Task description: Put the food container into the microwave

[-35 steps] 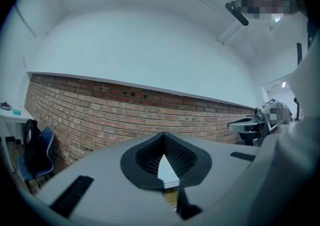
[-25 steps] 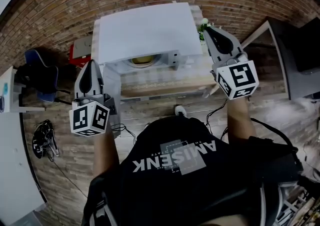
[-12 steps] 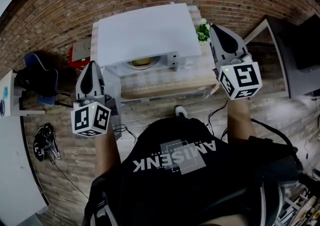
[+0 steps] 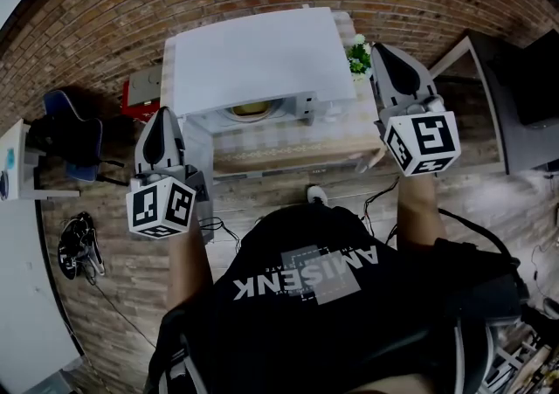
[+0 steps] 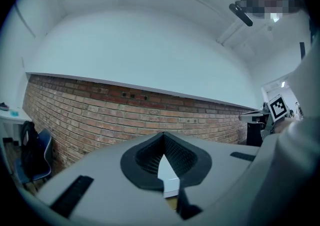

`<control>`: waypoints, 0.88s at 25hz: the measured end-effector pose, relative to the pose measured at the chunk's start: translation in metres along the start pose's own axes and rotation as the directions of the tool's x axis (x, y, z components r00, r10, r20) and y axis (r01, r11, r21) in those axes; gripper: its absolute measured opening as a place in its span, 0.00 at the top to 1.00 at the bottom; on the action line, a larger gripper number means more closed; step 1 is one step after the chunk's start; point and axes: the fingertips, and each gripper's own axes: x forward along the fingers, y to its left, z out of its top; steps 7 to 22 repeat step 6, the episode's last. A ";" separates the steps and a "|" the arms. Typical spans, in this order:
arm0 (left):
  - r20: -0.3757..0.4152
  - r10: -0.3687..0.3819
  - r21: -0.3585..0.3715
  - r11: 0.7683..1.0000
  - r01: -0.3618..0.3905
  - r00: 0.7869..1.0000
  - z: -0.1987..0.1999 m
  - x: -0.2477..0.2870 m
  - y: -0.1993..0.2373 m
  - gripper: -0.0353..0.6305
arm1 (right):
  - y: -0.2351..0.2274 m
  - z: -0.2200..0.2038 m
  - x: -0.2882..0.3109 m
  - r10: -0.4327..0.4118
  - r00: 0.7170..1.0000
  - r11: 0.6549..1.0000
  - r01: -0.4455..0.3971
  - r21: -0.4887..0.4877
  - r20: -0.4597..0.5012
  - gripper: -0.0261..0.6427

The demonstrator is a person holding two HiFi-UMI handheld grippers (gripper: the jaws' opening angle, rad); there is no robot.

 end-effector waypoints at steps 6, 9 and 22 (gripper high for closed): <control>-0.001 -0.002 -0.001 1.000 0.002 1.000 -0.002 -0.001 0.001 0.93 | -0.001 -0.001 0.001 -0.014 1.000 1.000 0.014 0.016 -0.008 0.90; -0.001 -0.002 -0.001 1.000 0.002 1.000 -0.002 -0.001 0.001 0.93 | -0.001 -0.001 0.001 -0.014 1.000 1.000 0.014 0.016 -0.008 0.90; -0.001 -0.002 -0.001 1.000 0.002 1.000 -0.002 -0.001 0.001 0.93 | -0.001 -0.001 0.001 -0.014 1.000 1.000 0.014 0.016 -0.008 0.90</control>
